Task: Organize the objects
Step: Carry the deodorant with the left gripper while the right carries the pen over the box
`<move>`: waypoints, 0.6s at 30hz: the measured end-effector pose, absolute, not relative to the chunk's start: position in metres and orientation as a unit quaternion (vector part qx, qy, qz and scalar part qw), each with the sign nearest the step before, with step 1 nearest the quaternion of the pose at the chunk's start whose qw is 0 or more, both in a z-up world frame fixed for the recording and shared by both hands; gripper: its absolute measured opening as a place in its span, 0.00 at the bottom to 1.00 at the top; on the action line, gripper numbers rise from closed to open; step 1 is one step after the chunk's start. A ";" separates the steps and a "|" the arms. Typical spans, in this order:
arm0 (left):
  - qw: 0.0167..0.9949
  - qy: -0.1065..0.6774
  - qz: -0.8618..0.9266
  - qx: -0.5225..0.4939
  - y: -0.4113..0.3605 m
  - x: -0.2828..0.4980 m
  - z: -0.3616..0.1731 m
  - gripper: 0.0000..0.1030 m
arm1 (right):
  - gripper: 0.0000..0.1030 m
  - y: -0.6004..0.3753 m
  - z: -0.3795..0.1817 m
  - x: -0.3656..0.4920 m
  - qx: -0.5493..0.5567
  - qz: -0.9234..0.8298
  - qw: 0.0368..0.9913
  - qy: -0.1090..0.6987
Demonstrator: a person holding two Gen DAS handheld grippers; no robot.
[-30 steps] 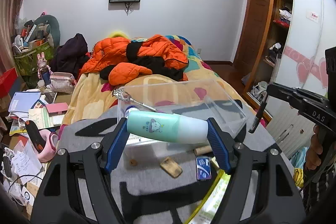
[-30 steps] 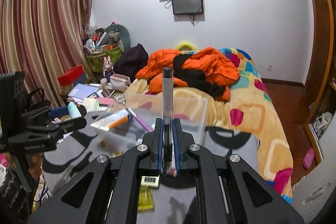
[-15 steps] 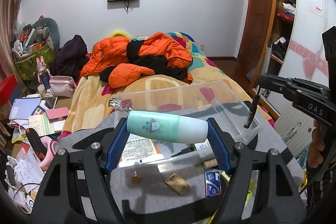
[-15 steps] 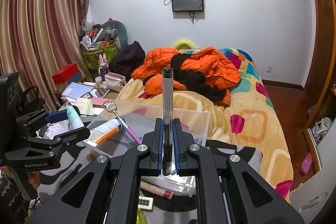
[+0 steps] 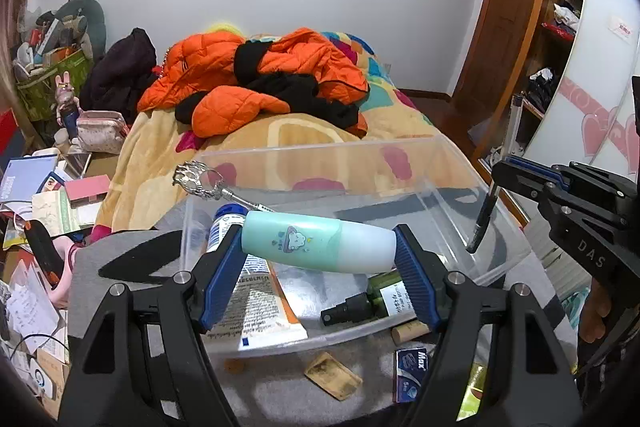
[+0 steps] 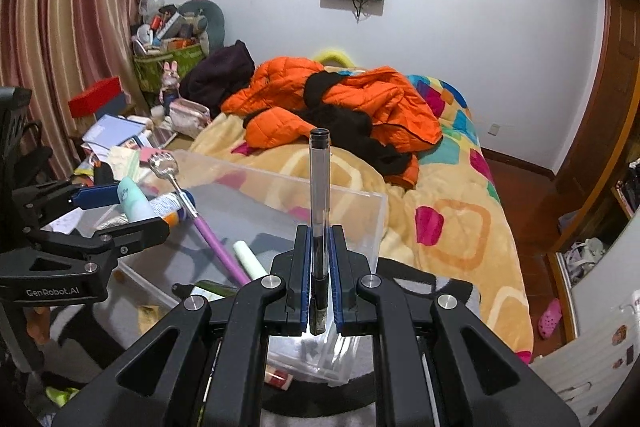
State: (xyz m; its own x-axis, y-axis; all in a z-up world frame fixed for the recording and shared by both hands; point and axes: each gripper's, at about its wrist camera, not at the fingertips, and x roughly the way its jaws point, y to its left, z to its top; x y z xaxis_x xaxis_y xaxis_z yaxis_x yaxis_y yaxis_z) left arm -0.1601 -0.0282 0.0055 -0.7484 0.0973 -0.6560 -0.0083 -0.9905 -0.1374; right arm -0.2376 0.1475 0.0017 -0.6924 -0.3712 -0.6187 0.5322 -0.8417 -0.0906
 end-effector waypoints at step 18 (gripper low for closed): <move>0.028 -0.039 0.921 -0.387 -0.021 -0.177 -0.017 0.71 | 0.08 0.112 -0.034 -0.259 0.340 -0.884 0.269 0.173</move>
State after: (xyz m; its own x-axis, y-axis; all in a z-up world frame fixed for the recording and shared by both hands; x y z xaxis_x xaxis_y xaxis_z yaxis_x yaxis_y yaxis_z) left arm -0.1771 -0.0213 -0.0172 -0.6992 0.0821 -0.7102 -0.0223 -0.9954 -0.0932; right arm -0.2585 0.1122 -0.0345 -0.6234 -0.3591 -0.6945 0.5939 -0.7953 -0.1219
